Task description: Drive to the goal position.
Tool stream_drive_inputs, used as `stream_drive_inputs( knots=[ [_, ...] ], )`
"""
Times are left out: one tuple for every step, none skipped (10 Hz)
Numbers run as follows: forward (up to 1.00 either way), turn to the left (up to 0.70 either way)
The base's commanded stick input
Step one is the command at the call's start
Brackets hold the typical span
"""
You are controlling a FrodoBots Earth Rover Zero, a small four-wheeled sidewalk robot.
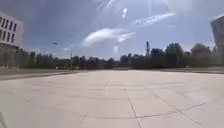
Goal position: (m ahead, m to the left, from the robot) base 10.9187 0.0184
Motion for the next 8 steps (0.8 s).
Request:
stream_drive_inputs(
  knots=[
    [0.7, 0.01],
    [0.7, 0.02],
    [0.7, 0.01],
    [0.7, 0.02],
    [0.7, 0.01],
    [0.7, 0.02],
    [0.7, 0.0],
    [0.7, 0.0]
  ],
)
